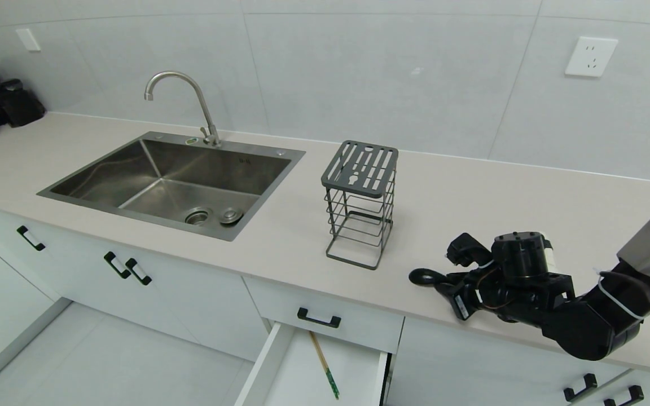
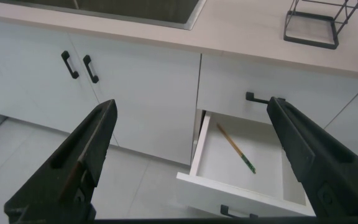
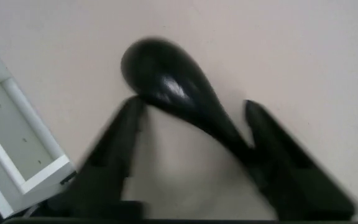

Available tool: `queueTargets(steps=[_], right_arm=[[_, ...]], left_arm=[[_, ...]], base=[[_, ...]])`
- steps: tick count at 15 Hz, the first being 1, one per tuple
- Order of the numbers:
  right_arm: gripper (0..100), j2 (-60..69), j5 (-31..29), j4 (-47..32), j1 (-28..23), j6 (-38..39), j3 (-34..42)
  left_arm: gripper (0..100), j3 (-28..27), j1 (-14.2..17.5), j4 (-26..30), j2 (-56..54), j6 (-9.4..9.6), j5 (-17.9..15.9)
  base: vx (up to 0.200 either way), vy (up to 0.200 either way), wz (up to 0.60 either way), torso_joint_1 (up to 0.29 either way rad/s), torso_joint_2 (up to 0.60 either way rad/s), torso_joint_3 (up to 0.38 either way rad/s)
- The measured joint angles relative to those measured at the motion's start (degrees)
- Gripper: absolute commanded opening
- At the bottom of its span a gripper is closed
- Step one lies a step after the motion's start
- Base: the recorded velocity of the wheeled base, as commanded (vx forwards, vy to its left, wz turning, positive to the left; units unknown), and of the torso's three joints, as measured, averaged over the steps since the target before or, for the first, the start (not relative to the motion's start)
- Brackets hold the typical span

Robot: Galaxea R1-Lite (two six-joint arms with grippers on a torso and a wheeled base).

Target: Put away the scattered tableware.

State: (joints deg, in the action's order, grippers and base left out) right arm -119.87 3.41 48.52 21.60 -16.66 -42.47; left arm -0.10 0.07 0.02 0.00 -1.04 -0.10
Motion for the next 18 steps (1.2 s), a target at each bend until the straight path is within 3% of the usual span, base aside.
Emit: queueTargets(steps=[11,18], right_arm=[[0,5.4,0.0,1.5,1.0,-0.4,1.4],[0,14.4,0.0,2.9,7.5,-2.4,9.6]], left_arm=[[100,0.0,0.0,0.0,0.0,0.0,0.0],[100,0.0,0.0,0.0,0.0,0.0,0.0]], base=[[0.0,0.0,0.0,0.0,0.0,0.0],[0.0,0.0,0.0,0.0,0.0,0.0]])
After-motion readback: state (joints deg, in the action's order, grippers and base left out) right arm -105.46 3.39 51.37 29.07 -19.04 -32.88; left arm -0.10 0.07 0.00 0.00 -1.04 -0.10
